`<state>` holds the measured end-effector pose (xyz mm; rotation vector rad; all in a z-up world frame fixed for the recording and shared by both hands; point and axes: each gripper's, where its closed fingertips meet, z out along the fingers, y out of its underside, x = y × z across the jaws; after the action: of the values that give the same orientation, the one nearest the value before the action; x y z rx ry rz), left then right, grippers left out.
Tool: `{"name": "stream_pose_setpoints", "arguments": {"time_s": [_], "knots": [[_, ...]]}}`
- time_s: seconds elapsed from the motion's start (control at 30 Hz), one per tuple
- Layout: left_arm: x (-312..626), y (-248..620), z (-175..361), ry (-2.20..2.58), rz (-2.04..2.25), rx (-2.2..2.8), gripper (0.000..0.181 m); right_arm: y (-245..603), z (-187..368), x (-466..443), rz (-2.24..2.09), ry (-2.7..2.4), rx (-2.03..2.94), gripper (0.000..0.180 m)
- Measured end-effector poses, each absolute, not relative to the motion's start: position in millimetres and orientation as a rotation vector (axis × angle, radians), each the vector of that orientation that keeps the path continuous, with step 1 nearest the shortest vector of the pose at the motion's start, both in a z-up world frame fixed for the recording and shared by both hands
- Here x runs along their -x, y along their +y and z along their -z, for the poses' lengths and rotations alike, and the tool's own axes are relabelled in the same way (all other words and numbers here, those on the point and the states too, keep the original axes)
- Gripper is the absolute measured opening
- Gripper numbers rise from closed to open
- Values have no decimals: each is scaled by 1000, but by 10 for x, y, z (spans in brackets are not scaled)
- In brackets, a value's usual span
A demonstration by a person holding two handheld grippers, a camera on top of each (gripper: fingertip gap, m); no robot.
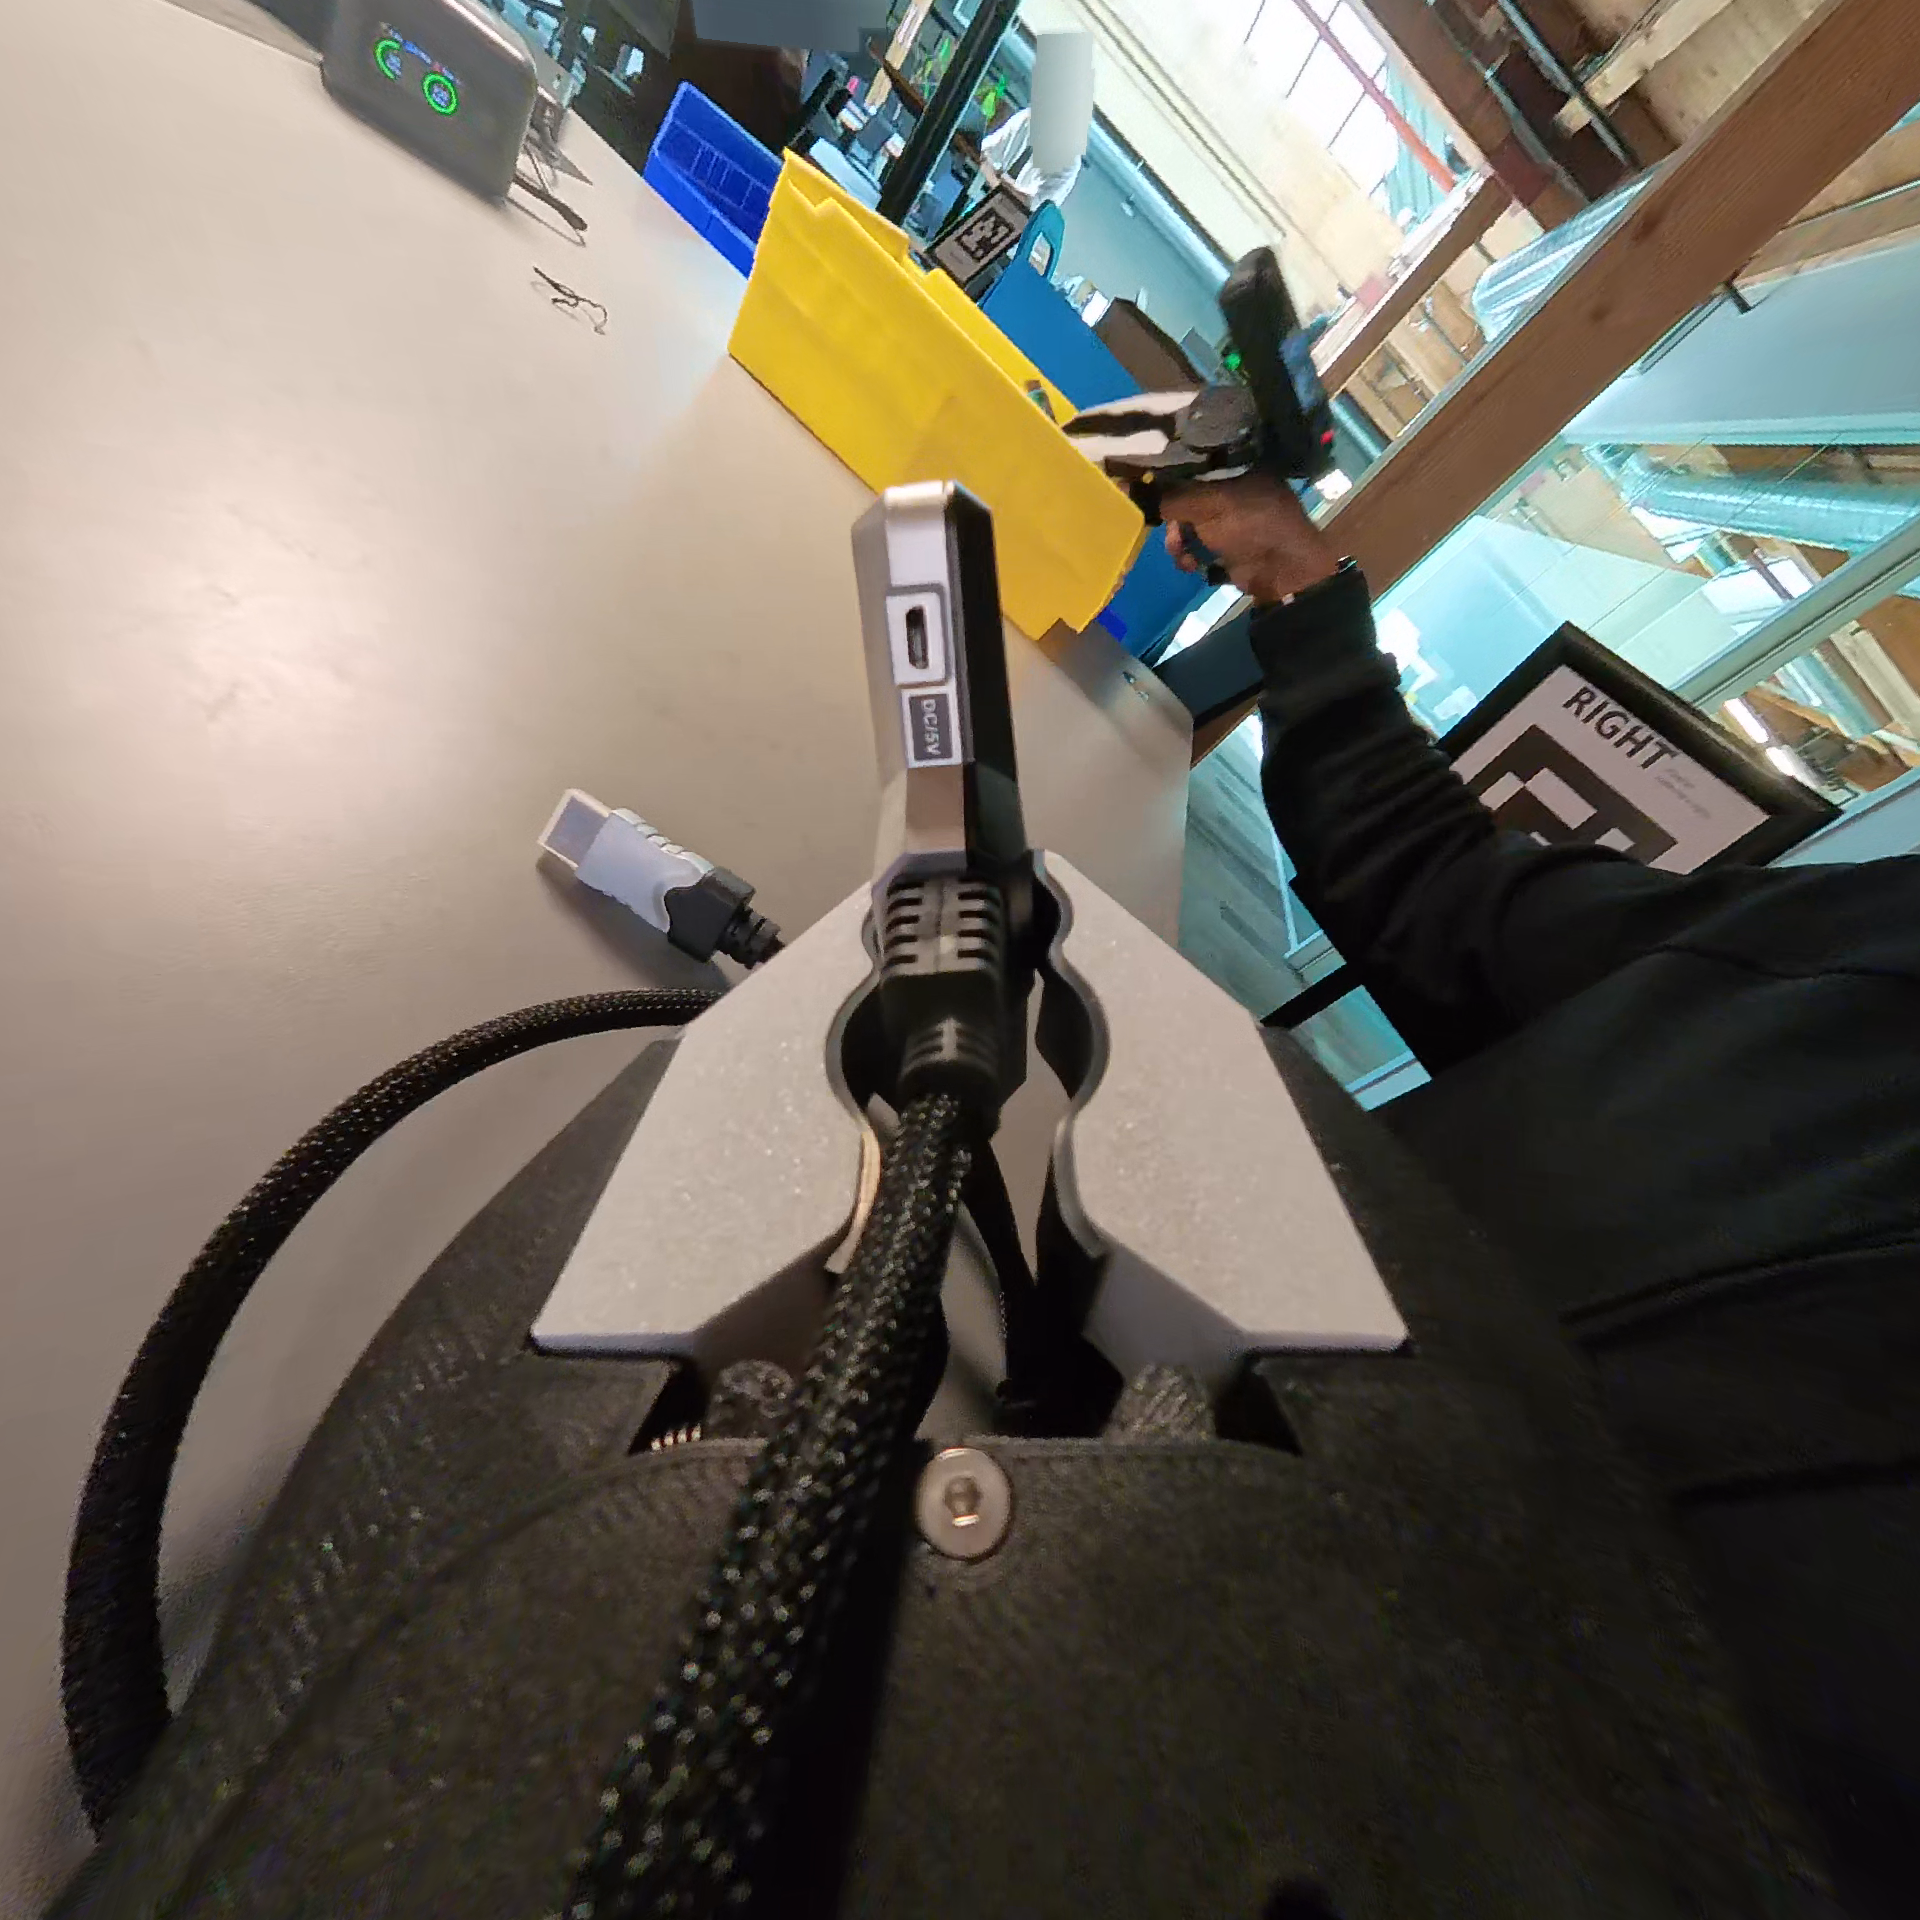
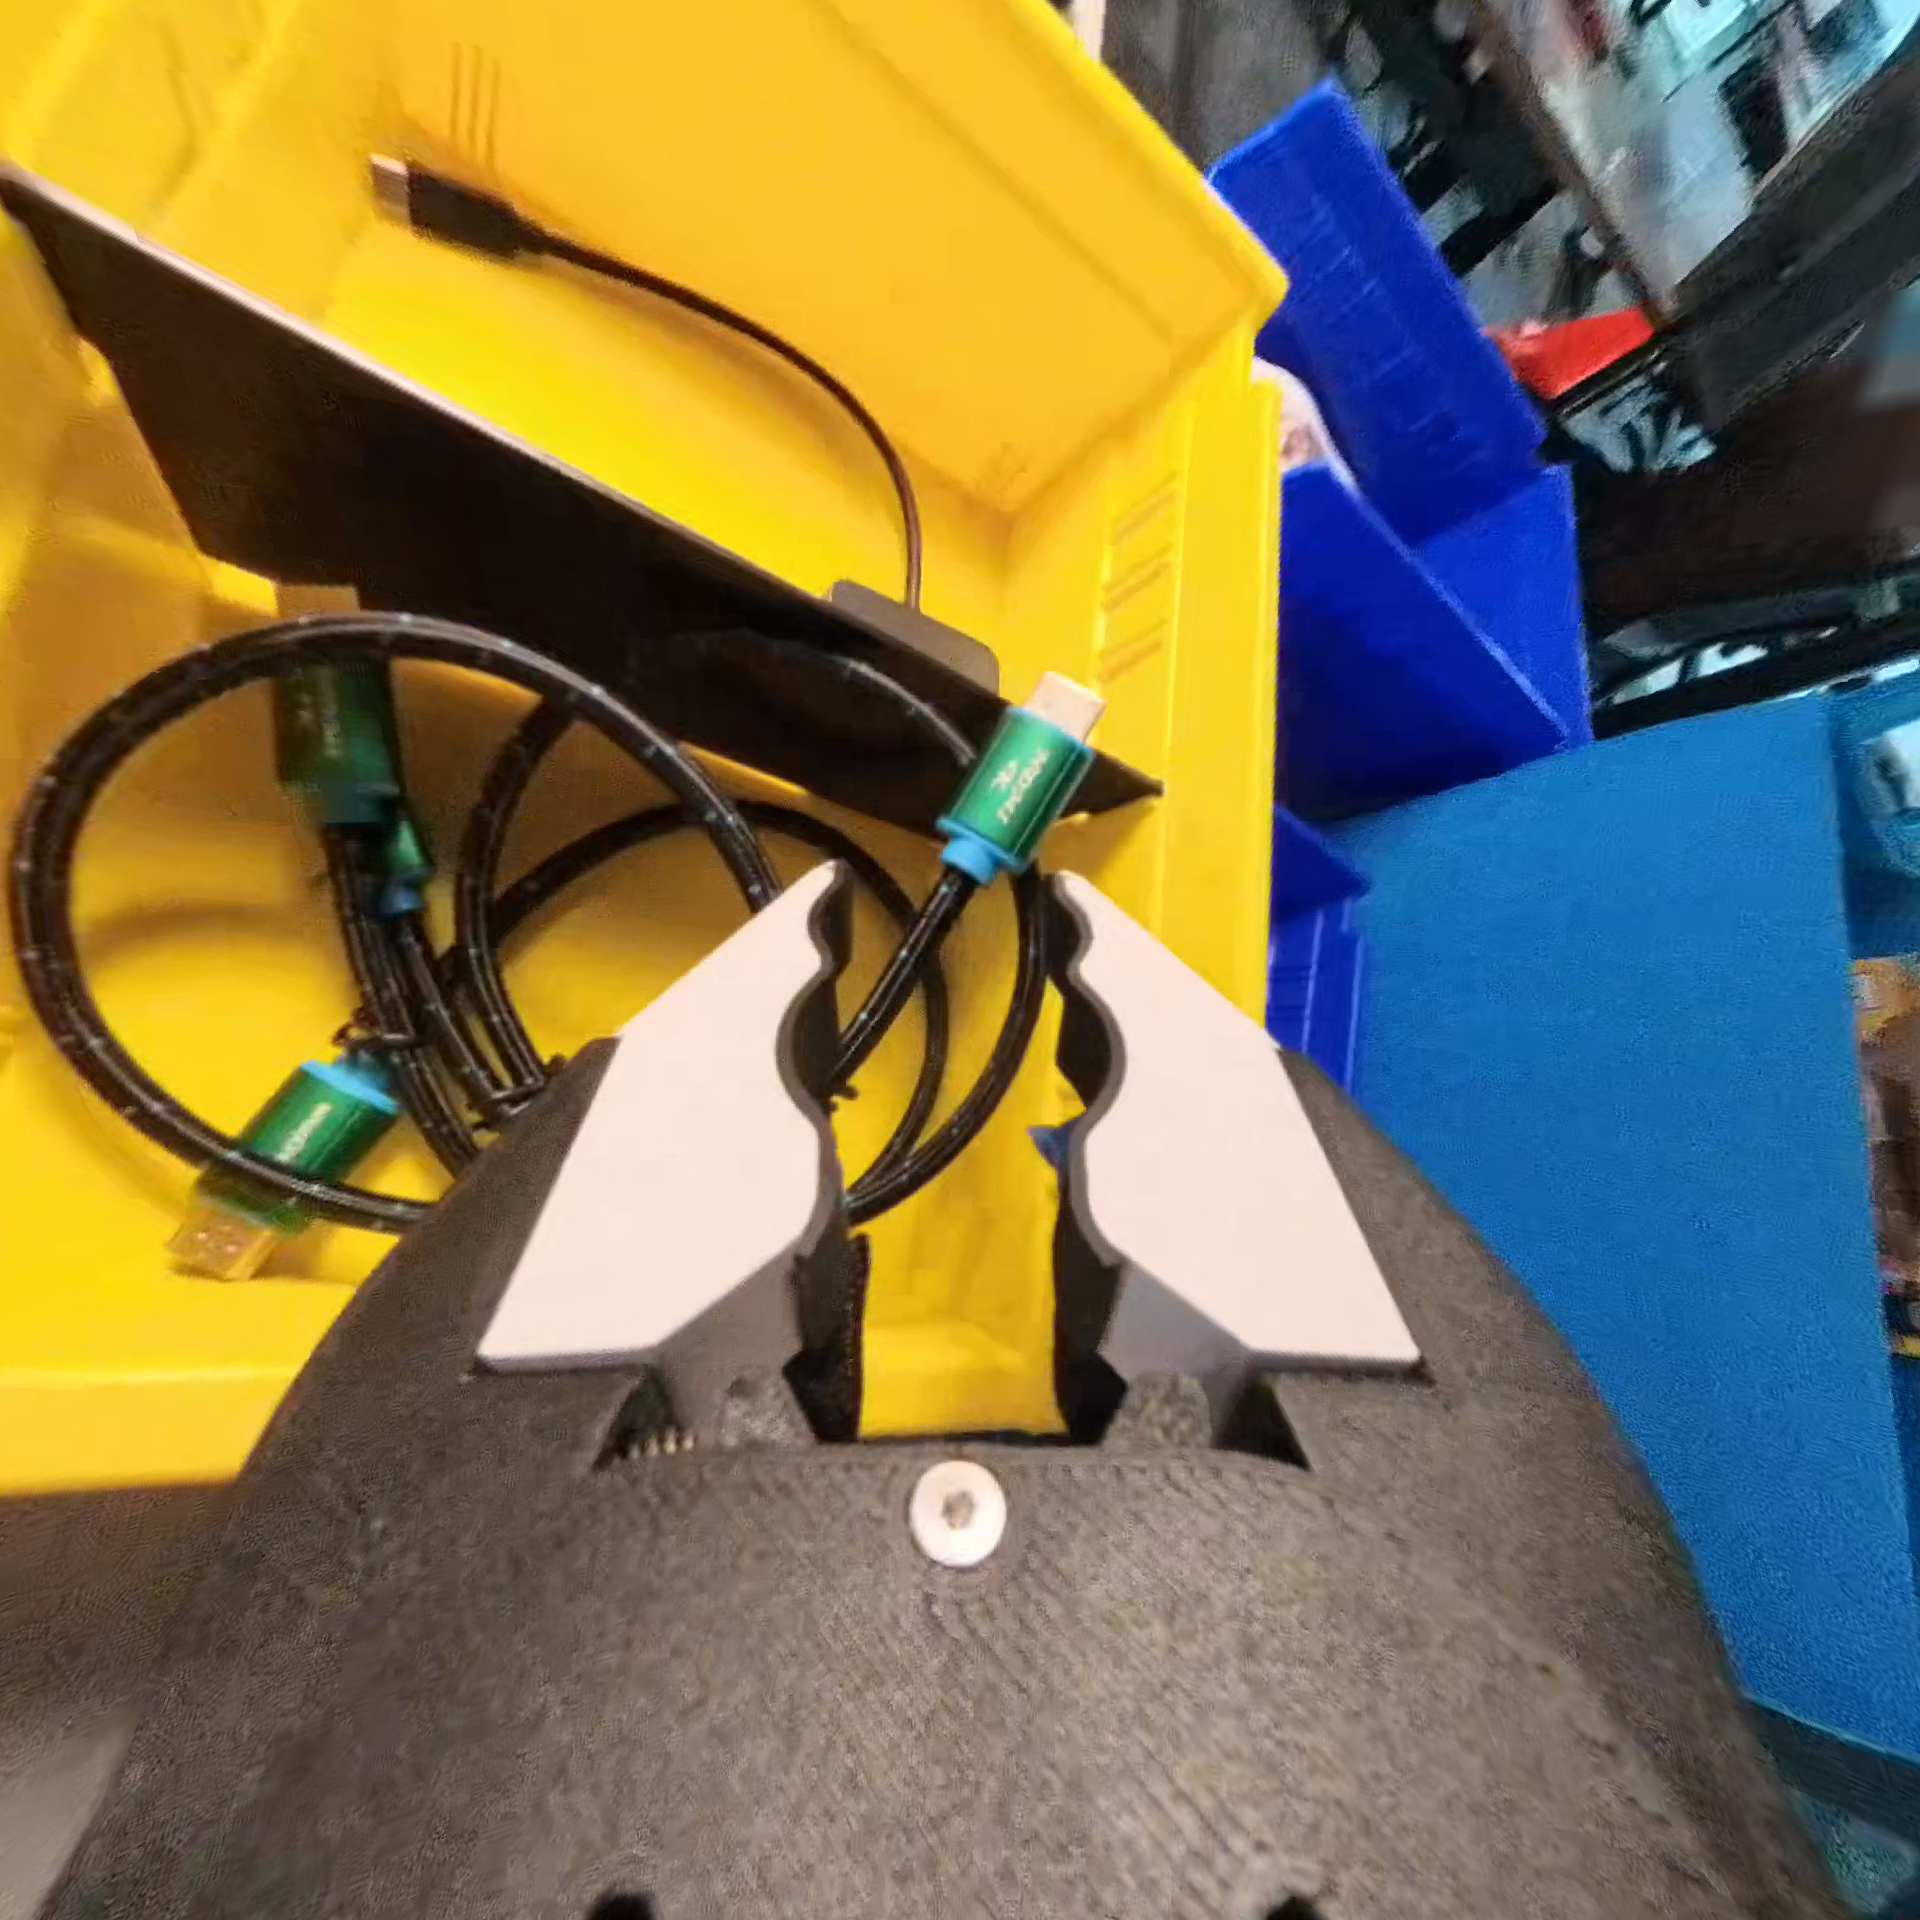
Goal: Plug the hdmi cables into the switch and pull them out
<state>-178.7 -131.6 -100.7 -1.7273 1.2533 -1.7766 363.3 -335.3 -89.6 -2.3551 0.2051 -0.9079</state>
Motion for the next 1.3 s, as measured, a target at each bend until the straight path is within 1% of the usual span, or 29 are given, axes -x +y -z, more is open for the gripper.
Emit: {"name": "stream_pose_setpoints", "arguments": {"time_s": [0.03, 0.1, 0.2, 0.27, 0.37, 0.4, 0.5, 0.53, 0.6, 0.73, 0.8, 0.9, 0.97, 1.1, 1.23, 1.3], "knots": [[1782, -1316, 1017, 1256, 1763, 1732, 22, -3351, 798, -3623, 911, 220, 2317, 52], [1773, -1317, 1027, 1262, 1752, 1737, 22, -3401, 582, -3631, 906, 283, 2240, 68], [1740, -1338, 1008, 1264, 1776, 1728, 22, -3510, 287, -3577, 958, 294, 2154, 82], [1692, -1376, 1009, 1271, 1799, 1738, 22, -3497, 130, -3377, 966, 234, 2105, 86], [1571, -1442, 1102, 1301, 1785, 1830, 23, -3251, 40, -2748, 872, 52, 2047, 85], [1520, -1446, 1155, 1303, 1752, 1881, 27, -3136, 74, -2489, 827, -21, 2044, 85], [1410, -1418, 1314, 1302, 1601, 2034, 63, -2784, 330, -1691, 686, -245, 2070, 84], [1400, -1411, 1359, 1312, 1540, 2071, 71, -2668, 455, -1407, 618, -325, 2083, 85], [1408, -1420, 1356, 1319, 1476, 2096, 78, -2449, 702, -799, 460, -492, 2079, 85], [1501, -1386, 1298, 1262, 1413, 2147, 80, -2194, 1160, 515, 166, -931, 1955, 83], [1518, -1393, 1237, 1160, 1505, 2170, 80, -2161, 1310, 1071, 89, -1128, 1848, 79], [1580, -1422, 1175, 954, 1695, 2210, 83, -2118, 1414, 1636, 23, -1310, 1734, 78], [1650, -1440, 1173, 862, 1746, 2225, 84, -2071, 1385, 1893, -25, -1355, 1678, 76], [1732, -1530, 1203, 856, 1807, 2248, 81, -2075, 1304, 2352, -110, -1471, 1534, 58], [1736, -1562, 1238, 902, 1807, 2273, 81, -2036, 1598, 2507, -127, -1641, 1602, 56], [1768, -1592, 1213, 954, 1787, 2266, 81, -1965, 1655, 2494, -171, -1616, 1665, 52]]}}
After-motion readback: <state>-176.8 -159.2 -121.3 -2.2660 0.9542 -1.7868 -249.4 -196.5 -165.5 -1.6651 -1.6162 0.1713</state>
